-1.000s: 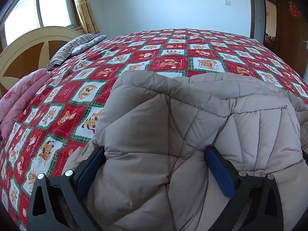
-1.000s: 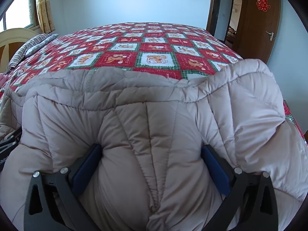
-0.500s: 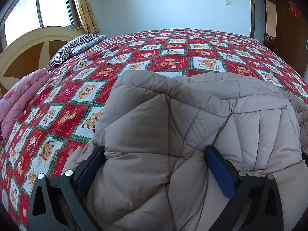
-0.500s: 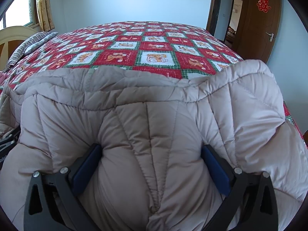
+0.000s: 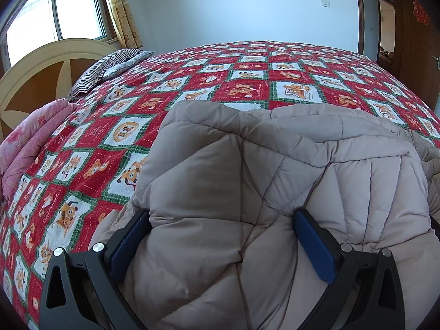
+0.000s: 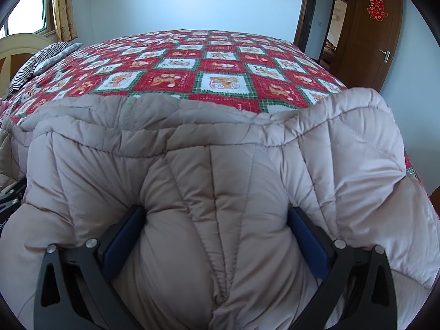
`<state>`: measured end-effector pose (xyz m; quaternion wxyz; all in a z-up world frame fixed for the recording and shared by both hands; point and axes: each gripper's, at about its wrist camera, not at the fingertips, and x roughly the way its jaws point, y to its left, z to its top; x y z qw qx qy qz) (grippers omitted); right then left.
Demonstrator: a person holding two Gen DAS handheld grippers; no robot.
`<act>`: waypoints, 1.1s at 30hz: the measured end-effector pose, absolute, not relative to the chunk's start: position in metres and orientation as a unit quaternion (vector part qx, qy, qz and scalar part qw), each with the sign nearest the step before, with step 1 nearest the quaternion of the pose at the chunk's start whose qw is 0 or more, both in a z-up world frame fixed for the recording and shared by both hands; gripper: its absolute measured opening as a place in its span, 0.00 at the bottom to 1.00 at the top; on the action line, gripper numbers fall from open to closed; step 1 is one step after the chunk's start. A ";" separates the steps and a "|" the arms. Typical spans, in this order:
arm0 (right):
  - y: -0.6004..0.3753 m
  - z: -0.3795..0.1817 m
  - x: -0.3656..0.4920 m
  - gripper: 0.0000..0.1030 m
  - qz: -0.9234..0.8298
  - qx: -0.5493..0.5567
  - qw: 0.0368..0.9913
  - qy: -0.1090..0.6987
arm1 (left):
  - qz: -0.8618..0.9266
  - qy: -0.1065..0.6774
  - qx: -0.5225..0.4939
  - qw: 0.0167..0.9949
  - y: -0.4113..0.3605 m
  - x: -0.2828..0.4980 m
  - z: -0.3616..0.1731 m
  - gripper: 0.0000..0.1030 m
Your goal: Fold large clothes
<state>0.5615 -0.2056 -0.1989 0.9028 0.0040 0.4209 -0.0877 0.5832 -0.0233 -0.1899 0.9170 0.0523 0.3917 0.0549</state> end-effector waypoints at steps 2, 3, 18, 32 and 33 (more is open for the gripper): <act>-0.205 -0.199 0.562 1.00 -0.088 0.004 0.903 0.421 | 0.055 0.392 0.052 0.917 -0.023 0.583 -0.190 0.99; -0.205 -0.199 0.562 1.00 -0.088 0.004 0.903 0.421 | 0.055 0.392 0.052 0.917 -0.024 0.583 -0.190 0.99; -0.198 -0.160 0.495 1.00 -0.065 0.011 0.927 0.369 | 0.080 0.368 -0.014 0.927 0.077 0.459 -0.133 0.99; -0.150 -0.203 0.452 1.00 -0.048 -0.057 0.920 0.385 | 0.001 0.420 -0.168 0.892 0.078 0.442 -0.199 0.99; -0.149 -0.204 0.455 1.00 -0.051 -0.062 0.919 0.387 | -0.001 0.409 -0.165 0.898 0.075 0.442 -0.199 0.97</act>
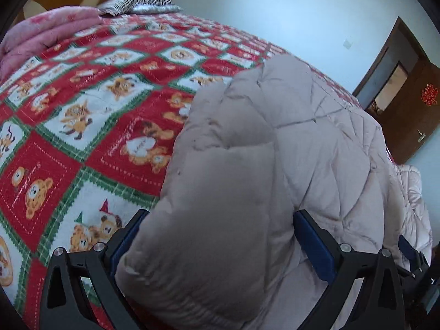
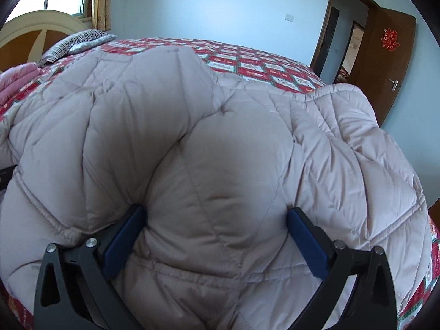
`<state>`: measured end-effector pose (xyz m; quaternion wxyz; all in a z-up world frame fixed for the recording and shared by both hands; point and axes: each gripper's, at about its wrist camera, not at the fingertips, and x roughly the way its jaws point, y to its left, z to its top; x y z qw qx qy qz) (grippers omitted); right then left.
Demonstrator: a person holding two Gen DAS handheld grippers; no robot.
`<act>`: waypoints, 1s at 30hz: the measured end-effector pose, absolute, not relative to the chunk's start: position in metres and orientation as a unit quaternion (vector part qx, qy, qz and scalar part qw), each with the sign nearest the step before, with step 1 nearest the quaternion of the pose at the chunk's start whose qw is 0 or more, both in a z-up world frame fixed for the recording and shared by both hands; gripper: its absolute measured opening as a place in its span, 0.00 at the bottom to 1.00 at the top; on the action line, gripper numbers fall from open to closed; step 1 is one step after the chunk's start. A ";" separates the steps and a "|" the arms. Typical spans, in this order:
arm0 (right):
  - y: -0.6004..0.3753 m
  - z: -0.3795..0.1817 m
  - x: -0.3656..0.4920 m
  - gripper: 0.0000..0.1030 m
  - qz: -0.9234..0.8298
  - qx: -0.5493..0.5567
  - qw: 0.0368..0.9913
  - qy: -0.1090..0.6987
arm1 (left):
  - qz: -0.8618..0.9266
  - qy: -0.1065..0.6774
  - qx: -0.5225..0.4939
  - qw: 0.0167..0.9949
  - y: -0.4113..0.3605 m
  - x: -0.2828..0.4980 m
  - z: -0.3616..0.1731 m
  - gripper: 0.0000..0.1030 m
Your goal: Fold large clothes
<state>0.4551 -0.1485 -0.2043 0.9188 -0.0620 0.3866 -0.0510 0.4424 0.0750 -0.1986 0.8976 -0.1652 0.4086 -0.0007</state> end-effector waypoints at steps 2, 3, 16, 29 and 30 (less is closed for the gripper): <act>-0.149 -0.205 0.456 1.00 -0.052 -0.064 0.918 0.387 | -0.023 0.403 -0.174 0.898 0.072 0.445 -0.195 0.78; -0.152 -0.204 0.455 1.00 -0.048 -0.058 0.920 0.384 | -0.028 0.401 -0.176 0.899 0.072 0.445 -0.194 0.64; -0.221 -0.158 0.405 1.00 -0.111 -0.027 0.945 0.306 | -0.100 0.269 -0.005 0.958 -0.003 0.406 -0.070 0.23; -0.325 -0.153 0.377 1.00 -0.194 0.020 0.927 0.320 | -0.243 0.217 0.137 0.935 -0.183 0.390 -0.029 0.22; -0.332 -0.150 0.371 1.00 -0.199 0.025 0.927 0.318 | -0.252 0.219 0.151 0.931 -0.198 0.388 -0.035 0.21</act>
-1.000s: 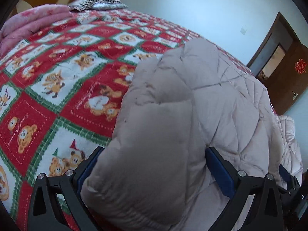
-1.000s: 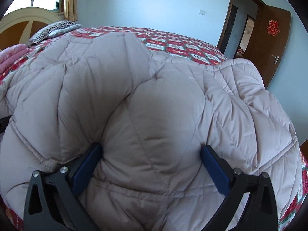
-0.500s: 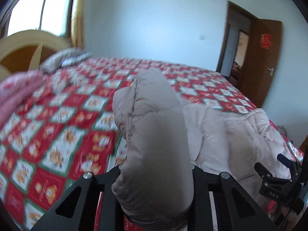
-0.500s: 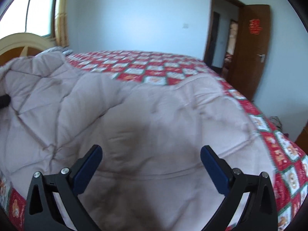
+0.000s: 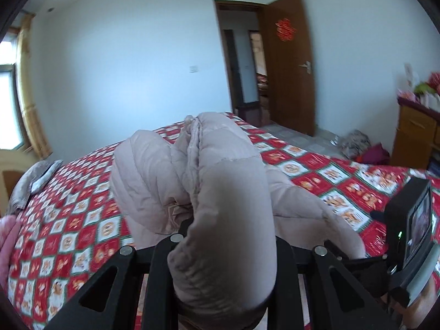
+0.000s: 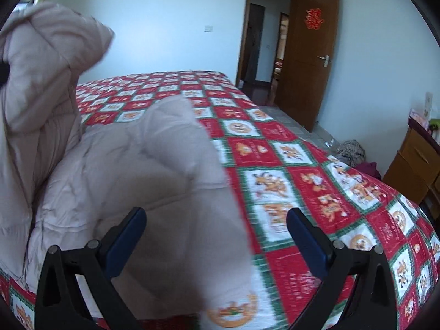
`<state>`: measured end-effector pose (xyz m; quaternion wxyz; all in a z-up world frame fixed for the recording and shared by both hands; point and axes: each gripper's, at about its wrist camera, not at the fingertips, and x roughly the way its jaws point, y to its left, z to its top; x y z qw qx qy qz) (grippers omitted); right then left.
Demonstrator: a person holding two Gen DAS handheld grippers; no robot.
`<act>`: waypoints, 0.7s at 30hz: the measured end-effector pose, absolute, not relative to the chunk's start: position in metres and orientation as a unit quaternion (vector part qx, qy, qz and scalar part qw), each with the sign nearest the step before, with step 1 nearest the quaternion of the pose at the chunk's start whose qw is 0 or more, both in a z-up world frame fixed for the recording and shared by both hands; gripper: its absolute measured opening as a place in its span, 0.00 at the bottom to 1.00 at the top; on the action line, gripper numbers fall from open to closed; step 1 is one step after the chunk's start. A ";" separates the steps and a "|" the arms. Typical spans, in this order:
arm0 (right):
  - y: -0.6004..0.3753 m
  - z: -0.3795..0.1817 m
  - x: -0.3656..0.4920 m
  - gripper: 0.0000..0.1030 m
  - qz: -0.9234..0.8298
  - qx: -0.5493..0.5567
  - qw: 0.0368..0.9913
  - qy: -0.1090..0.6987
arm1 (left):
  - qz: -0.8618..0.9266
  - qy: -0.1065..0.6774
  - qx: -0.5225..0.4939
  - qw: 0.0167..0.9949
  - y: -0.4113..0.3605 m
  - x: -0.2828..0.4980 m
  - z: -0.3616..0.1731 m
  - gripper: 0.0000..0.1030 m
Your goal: Fold large clothes
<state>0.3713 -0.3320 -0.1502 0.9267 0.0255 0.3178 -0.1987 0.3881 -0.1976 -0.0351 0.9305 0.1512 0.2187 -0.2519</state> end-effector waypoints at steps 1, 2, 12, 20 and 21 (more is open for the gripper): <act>-0.337 -0.149 0.365 1.00 -0.204 0.030 0.926 0.316 | -0.256 0.221 0.160 0.927 -0.208 0.389 -0.039 0.21; -0.344 -0.148 0.363 1.00 -0.210 0.033 0.925 0.316 | -0.262 0.224 0.167 0.924 -0.217 0.389 -0.044 0.21; -0.392 -0.155 0.337 1.00 -0.254 0.041 0.911 0.324 | -0.256 0.240 0.226 0.909 -0.304 0.375 -0.105 0.21; -0.406 -0.162 0.331 1.00 -0.263 0.059 0.909 0.319 | -0.244 0.220 0.247 0.911 -0.315 0.364 -0.102 0.41; -0.407 -0.163 0.331 1.00 -0.263 0.060 0.909 0.318 | -0.246 0.215 0.247 0.912 -0.315 0.362 -0.099 0.48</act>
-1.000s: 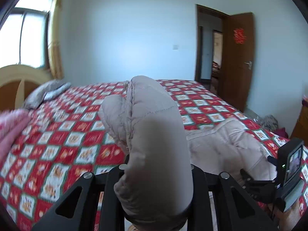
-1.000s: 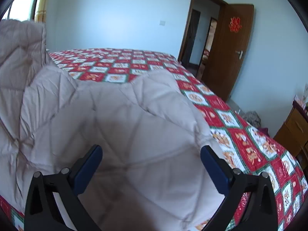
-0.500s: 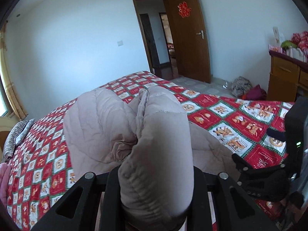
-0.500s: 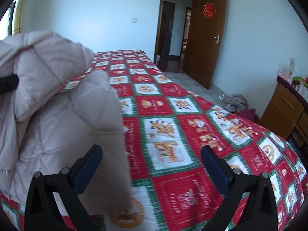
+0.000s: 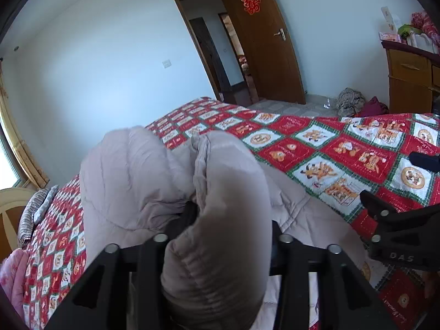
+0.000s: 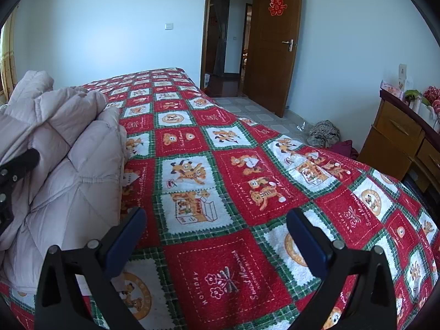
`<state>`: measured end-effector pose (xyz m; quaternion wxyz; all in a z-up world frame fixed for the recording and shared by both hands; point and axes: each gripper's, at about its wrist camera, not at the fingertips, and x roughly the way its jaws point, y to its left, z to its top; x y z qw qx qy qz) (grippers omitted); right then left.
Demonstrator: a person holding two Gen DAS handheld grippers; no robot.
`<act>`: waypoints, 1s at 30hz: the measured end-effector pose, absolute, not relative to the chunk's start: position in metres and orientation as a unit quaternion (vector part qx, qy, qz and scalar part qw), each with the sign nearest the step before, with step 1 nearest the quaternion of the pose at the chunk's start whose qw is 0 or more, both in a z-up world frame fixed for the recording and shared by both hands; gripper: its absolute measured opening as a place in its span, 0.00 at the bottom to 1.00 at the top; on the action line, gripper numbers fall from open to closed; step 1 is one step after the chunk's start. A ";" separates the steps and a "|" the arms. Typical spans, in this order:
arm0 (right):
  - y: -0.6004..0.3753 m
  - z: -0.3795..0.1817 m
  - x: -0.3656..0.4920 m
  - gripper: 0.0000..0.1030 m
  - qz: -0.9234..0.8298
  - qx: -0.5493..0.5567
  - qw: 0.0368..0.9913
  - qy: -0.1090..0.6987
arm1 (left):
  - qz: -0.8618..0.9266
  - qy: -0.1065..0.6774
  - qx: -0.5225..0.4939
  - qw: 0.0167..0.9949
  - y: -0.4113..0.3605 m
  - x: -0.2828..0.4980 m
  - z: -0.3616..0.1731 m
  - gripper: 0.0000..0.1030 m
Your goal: Fold large clothes
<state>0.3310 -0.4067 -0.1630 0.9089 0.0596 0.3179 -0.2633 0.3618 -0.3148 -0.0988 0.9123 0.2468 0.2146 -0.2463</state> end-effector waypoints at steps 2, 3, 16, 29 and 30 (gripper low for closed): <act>-0.407 -0.165 0.332 1.00 -0.260 0.059 0.910 0.318 | -0.246 0.202 0.248 0.915 -0.317 0.357 -0.094 0.56; -0.406 -0.165 0.332 1.00 -0.261 0.056 0.909 0.319 | -0.244 0.194 0.253 0.916 -0.318 0.354 -0.092 0.61; -0.410 -0.155 0.328 1.00 -0.254 0.070 0.917 0.300 | -0.113 0.069 0.212 0.968 -0.238 0.356 -0.014 0.96; -0.355 -0.036 0.375 1.00 -0.125 0.111 0.965 0.204 | -0.027 0.241 0.125 0.962 -0.183 0.505 -0.103 0.96; -0.352 -0.027 0.385 1.00 -0.108 0.121 0.966 0.202 | -0.048 0.227 0.134 0.963 -0.198 0.495 -0.101 0.96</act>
